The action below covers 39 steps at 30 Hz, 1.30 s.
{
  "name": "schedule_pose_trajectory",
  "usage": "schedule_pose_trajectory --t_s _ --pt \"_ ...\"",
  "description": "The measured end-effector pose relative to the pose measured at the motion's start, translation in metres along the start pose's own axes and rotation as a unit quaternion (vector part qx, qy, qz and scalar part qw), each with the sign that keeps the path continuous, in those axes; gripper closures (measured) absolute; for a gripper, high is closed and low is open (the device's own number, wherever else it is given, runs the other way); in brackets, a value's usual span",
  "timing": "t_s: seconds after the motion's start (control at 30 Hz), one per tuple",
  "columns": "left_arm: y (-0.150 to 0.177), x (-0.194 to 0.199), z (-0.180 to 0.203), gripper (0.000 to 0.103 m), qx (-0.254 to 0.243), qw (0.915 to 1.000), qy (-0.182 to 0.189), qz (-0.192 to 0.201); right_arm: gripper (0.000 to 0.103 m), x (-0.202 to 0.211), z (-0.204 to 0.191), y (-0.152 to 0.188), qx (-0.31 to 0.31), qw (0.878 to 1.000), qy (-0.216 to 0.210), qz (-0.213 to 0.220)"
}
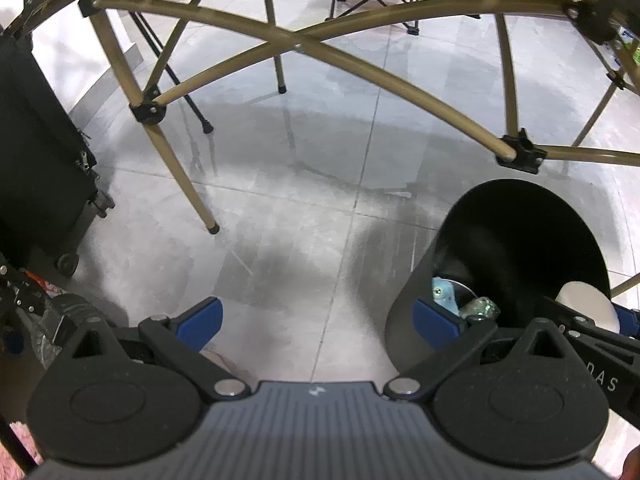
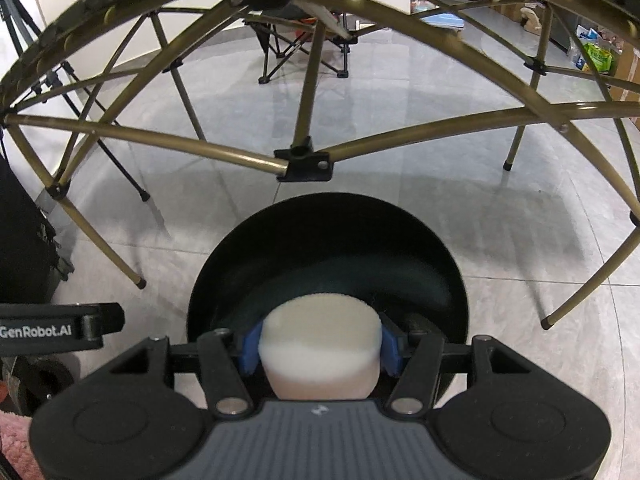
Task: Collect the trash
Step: 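Move the right tool over the bin and release the white sponge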
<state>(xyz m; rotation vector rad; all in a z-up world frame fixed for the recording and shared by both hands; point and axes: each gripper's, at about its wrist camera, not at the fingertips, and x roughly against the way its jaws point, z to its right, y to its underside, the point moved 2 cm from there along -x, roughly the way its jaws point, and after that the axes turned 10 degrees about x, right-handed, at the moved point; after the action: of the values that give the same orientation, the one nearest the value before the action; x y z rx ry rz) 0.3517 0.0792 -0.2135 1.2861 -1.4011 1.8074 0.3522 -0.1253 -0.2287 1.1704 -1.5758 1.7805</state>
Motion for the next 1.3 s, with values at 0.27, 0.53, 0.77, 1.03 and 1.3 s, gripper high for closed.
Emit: schedule_pose_trajectory --t_s 0.27,0.53,0.77,1.03,1.3 --pt "0.000 -0.009 -0.017 0.000 0.009 0.9999 -0.012 -0.008 0.047 -0.013 -0.014 -0.003 0.014 1.000 -0.002 -0.017" --pt "-0.002 -0.009 -0.020 0.000 0.012 0.9998 -0.012 -0.011 0.046 -0.022 -0.016 -0.002 0.013 0.999 0.006 -0.029" --pt "-0.001 -0.010 -0.020 0.000 0.012 0.9998 -0.013 -0.013 0.000 -0.027 -0.008 -0.001 -0.013 0.999 0.004 -0.037" --pt "0.000 -0.010 -0.020 0.000 0.010 0.9998 -0.012 -0.014 0.000 -0.028 -0.003 0.001 -0.018 0.999 0.005 -0.040" --pt "0.000 -0.009 -0.019 0.000 0.009 0.9998 -0.010 -0.012 0.000 -0.026 -0.004 0.000 -0.010 0.999 0.005 -0.037"
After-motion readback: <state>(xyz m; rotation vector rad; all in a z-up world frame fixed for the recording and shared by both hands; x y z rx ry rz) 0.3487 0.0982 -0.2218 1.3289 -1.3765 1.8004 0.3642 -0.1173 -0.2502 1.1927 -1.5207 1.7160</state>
